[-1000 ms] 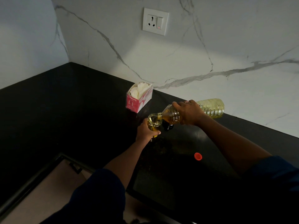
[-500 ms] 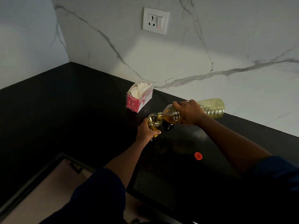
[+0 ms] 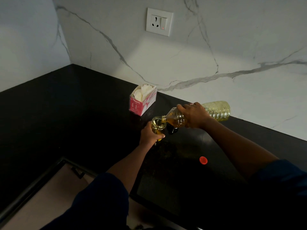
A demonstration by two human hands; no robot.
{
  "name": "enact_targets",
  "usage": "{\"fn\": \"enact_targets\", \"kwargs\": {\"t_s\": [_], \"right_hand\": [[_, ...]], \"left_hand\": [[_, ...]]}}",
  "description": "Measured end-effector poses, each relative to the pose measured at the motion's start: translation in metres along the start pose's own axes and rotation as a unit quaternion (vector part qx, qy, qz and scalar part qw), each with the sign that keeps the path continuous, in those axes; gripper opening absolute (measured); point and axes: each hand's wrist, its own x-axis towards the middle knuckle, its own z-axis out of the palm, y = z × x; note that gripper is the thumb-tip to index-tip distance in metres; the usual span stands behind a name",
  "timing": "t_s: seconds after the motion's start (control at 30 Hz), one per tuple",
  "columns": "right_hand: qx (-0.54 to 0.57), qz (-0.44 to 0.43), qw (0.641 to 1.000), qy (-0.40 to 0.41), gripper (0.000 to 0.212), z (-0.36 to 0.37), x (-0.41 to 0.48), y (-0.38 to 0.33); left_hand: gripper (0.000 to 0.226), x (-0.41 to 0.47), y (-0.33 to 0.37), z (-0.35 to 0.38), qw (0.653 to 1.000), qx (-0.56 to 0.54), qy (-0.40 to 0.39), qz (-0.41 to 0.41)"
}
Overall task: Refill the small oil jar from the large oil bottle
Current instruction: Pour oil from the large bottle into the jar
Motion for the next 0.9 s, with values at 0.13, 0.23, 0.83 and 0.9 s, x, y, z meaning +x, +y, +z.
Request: {"fn": "enact_targets", "kwargs": {"t_s": [0.13, 0.23, 0.83, 0.9], "right_hand": [[0.000, 0.001, 1.000, -0.002, 0.090, 0.0004, 0.0004, 0.0000], [0.000, 0.001, 1.000, -0.001, 0.091, 0.0022, 0.0003, -0.0002], [-0.007, -0.001, 1.000, -0.003, 0.093, 0.0046, 0.0031, 0.0016], [-0.006, -0.001, 1.000, -0.004, 0.093, 0.0048, 0.0031, 0.0015]], "left_hand": [[0.078, 0.0003, 0.0003, -0.0002, 1.000, -0.001, 0.001, 0.004], [0.079, 0.0003, -0.0001, -0.0002, 1.000, 0.001, -0.001, 0.001], [0.078, -0.0020, 0.0019, -0.0011, 1.000, 0.001, 0.001, 0.004], [0.078, -0.0026, 0.0020, -0.0014, 1.000, -0.003, 0.000, 0.004]]}}
